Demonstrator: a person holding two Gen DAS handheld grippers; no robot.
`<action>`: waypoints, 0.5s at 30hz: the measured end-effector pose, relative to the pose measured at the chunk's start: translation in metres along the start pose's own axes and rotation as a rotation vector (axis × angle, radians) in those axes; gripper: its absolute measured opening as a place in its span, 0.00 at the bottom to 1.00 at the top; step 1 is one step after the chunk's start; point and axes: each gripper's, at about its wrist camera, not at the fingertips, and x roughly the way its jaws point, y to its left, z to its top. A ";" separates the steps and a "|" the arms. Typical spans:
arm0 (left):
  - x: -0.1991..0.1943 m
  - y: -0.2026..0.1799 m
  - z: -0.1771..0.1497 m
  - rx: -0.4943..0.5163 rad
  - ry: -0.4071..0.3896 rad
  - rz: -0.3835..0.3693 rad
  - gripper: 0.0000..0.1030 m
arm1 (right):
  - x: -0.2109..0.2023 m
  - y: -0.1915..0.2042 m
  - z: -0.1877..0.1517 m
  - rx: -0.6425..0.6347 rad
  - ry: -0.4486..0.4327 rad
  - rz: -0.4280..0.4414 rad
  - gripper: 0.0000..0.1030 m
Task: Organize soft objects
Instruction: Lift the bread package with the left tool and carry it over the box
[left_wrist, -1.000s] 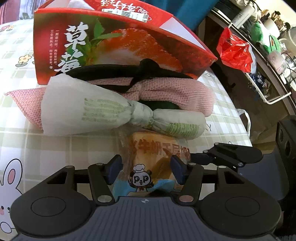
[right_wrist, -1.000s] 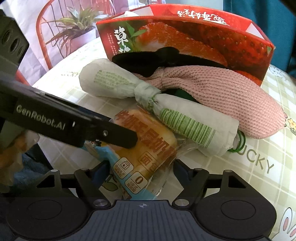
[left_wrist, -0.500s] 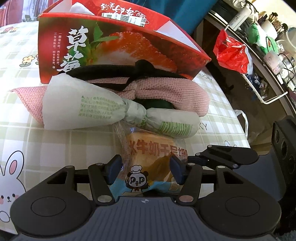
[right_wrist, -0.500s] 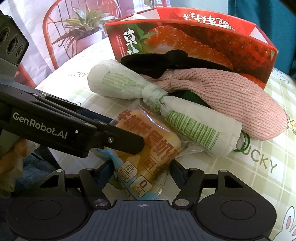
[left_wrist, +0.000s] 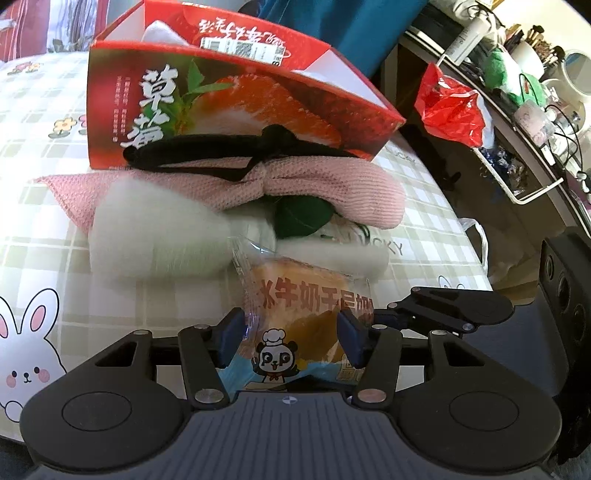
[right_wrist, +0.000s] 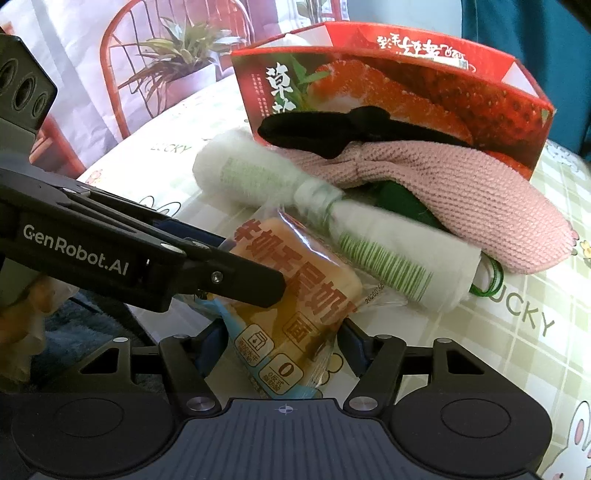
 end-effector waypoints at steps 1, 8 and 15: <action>-0.002 -0.001 0.000 0.005 -0.006 -0.001 0.55 | -0.002 0.001 0.000 -0.004 -0.004 -0.003 0.60; -0.021 0.003 0.001 -0.008 -0.055 -0.031 0.55 | -0.017 0.008 0.002 -0.047 -0.049 -0.027 0.59; -0.040 0.002 0.020 -0.013 -0.084 -0.060 0.55 | -0.034 0.011 0.016 -0.104 -0.097 -0.042 0.59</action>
